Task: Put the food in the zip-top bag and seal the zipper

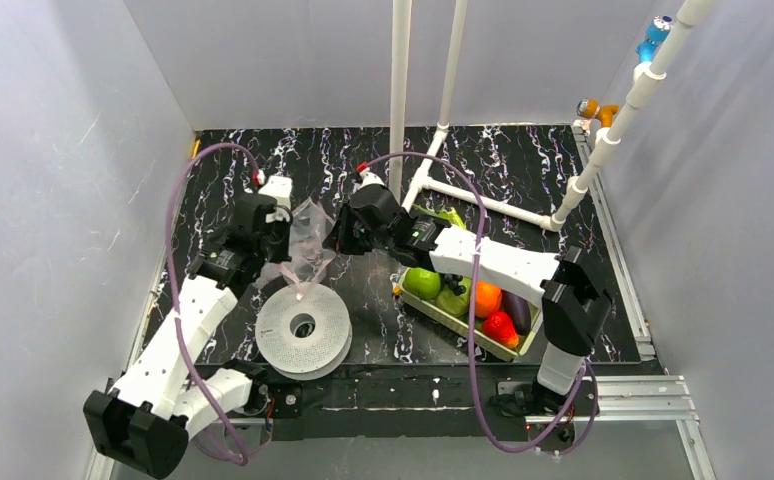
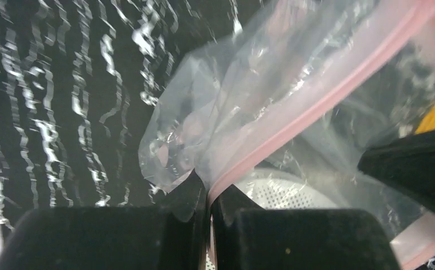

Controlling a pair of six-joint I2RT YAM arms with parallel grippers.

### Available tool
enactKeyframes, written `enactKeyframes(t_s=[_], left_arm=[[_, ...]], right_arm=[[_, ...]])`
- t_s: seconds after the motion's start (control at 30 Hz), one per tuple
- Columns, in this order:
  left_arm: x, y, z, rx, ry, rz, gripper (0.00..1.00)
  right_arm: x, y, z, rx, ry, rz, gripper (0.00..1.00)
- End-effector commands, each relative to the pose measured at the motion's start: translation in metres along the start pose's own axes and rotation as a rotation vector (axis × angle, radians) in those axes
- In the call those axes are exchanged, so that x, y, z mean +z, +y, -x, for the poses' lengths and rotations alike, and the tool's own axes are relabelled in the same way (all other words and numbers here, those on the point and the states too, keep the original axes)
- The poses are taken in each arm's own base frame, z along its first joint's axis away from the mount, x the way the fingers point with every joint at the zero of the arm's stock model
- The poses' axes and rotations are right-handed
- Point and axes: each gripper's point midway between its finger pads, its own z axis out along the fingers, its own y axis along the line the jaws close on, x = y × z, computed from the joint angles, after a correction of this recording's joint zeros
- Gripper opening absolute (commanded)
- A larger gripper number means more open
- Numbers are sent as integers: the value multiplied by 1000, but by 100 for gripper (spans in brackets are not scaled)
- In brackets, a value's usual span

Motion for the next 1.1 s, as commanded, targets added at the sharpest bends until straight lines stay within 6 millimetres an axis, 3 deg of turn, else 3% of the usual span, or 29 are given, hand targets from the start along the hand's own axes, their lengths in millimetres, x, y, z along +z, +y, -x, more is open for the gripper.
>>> enactKeyframes(t_s=[0.0,0.13,0.23,0.4,0.57,0.9,1.07], left_arm=[[18,-33,0,-45,-10,-155,0],[34,-59,-11,-82,97,-261,0],[39,-67,-16,-90,147,-293,0],[38,-62,-15,-84,119,-272,0],[36,-62,-14,-70,121,-279,0],[34,-58,-14,-61,108,-262,0],[37,-62,-15,-68,124,-280,0]], right_arm=[[10,-36,-24,-76,75,-79,14],[2,-42,-27,-131,110,-116,25],[-13,-46,-21,-171,108,-145,39],[-54,-55,-16,-237,111,-199,54],[-94,-70,-18,-264,104,-239,77],[-154,-131,-6,-406,40,-500,79],[-153,-144,-5,-503,131,-604,88]])
